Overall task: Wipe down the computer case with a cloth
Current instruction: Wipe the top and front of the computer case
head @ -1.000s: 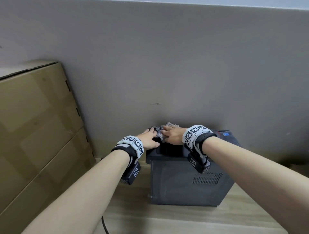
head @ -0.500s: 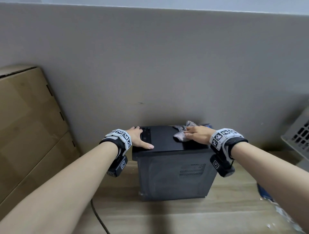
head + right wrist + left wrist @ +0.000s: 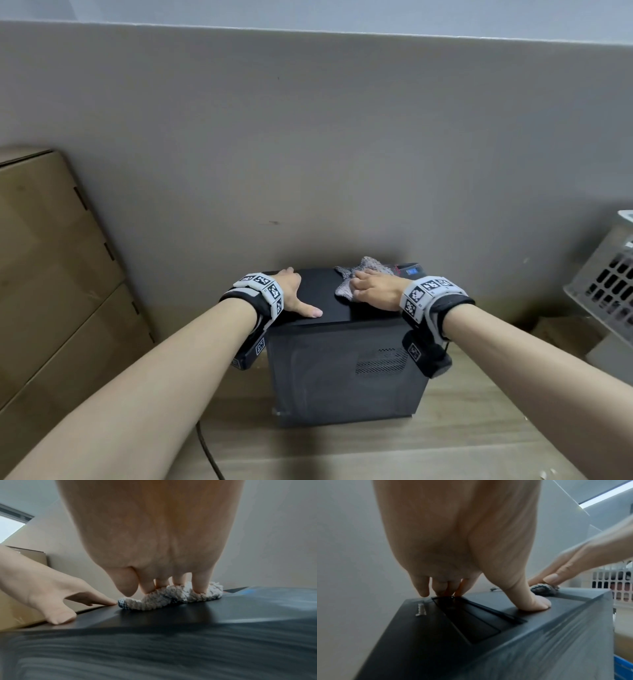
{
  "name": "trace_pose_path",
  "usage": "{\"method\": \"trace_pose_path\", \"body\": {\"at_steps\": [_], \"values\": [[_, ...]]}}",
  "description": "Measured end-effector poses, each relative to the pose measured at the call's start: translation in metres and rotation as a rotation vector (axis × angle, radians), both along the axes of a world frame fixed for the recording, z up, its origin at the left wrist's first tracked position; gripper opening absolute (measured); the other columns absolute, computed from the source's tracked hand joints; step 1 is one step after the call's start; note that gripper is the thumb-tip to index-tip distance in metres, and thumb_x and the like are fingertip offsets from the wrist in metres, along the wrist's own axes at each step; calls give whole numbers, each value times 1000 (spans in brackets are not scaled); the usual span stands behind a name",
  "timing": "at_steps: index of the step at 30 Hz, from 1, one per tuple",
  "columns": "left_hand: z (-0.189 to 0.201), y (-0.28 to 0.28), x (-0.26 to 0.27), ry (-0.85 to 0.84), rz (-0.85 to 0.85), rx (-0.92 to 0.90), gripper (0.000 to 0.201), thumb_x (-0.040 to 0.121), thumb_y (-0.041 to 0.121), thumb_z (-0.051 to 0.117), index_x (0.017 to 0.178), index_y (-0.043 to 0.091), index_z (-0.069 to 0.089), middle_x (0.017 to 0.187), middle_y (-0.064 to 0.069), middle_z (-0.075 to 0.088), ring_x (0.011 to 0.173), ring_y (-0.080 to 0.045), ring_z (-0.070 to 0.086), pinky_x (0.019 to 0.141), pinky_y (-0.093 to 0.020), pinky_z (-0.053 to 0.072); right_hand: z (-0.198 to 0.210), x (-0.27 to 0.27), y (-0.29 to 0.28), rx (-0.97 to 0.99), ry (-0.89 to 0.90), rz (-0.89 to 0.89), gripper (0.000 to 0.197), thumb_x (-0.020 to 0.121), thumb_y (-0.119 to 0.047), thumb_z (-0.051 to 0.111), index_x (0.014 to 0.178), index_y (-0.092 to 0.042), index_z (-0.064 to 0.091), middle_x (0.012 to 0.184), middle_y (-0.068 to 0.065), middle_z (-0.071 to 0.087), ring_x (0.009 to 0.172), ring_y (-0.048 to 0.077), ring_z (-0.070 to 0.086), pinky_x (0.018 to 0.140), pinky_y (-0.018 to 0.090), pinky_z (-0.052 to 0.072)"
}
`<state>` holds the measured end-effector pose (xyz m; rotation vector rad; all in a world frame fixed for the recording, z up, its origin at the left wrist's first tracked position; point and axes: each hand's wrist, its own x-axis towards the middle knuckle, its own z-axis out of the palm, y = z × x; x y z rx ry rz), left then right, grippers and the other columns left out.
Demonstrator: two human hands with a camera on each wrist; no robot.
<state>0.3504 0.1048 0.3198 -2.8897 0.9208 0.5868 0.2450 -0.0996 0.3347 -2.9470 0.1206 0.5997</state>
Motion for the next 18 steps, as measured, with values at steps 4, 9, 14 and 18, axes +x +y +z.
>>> {"method": "trace_pose_path", "body": {"at_steps": [4, 9, 14, 18], "values": [[-3, -1, 2, -7, -27, 0, 106, 69, 82, 58, 137, 2, 37, 146, -12, 32, 136, -29, 35, 108, -46, 36, 6, 26, 39, -46, 30, 114, 40, 104, -35, 37, 136, -16, 52, 146, 11, 39, 144, 32, 25, 118, 42, 18], [-7, 0, 2, -28, -52, -26, 109, 69, 79, 61, 142, 4, 33, 145, -14, 33, 137, -29, 33, 109, -45, 36, 4, 50, 67, -85, 18, 207, 47, 105, -31, 37, 145, -6, 40, 152, 15, 33, 147, 32, 20, 118, 35, 11], [-5, -4, 1, -20, -45, 23, 101, 72, 77, 61, 138, 3, 38, 150, -12, 28, 140, -31, 28, 110, -49, 34, 6, 40, 29, -105, 33, 117, 59, 107, -37, 31, 156, -7, 19, 165, 14, 6, 152, 29, 2, 121, 35, 3], [-3, -7, 1, -33, -56, 39, 95, 73, 77, 60, 131, 4, 43, 139, -8, 36, 132, -29, 36, 105, -47, 38, 8, 17, -23, -91, 19, 2, 57, 107, -37, 29, 155, -8, 23, 165, 14, 7, 152, 28, 2, 122, 35, 1]]}}
